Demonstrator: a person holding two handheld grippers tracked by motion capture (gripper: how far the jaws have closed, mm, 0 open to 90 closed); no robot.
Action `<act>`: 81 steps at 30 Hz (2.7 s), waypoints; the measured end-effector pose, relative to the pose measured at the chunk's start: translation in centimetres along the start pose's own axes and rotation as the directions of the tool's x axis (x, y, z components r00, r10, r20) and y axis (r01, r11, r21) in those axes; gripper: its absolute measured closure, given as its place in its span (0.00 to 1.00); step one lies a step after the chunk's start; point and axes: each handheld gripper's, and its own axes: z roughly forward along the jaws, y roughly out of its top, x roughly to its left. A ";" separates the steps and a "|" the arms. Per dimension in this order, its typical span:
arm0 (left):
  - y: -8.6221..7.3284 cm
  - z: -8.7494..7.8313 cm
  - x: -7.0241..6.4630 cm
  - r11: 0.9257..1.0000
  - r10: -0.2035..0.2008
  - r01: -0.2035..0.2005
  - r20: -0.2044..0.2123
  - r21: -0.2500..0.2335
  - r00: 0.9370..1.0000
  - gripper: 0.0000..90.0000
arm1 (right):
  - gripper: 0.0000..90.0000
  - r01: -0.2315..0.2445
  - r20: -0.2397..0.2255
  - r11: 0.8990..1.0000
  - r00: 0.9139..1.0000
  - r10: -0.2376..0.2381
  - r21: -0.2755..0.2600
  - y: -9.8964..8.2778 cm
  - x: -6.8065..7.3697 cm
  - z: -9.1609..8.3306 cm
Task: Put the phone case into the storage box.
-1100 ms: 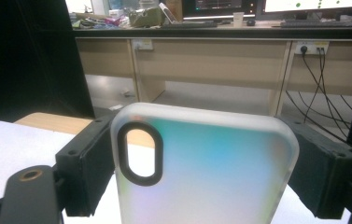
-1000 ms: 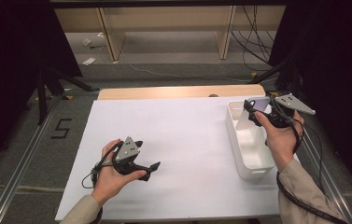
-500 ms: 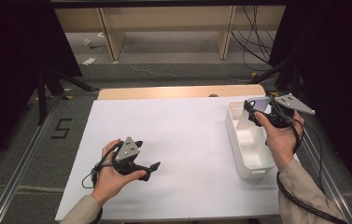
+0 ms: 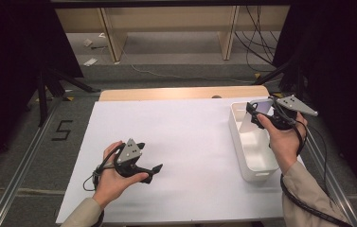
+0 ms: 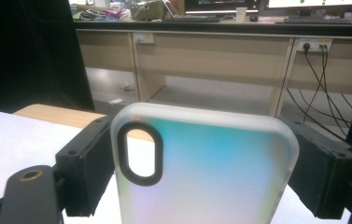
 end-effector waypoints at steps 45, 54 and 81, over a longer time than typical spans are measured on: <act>-0.1 0.1 0.0 1.000 -0.001 0.001 0.003 0.000 1.000 0.05 | 0.20 0.017 -0.016 1.000 1.000 -0.017 0.025 -0.2 0.0 0.8; 0.0 0.1 0.0 1.000 -0.001 0.001 0.002 0.000 1.000 0.05 | 0.20 0.018 -0.015 1.000 1.000 -0.017 0.023 0.0 0.0 1.0; -0.1 0.1 0.0 1.000 -0.003 0.003 0.004 -0.001 1.000 0.05 | 0.20 0.014 -0.009 1.000 1.000 -0.013 0.027 0.1 -0.3 2.0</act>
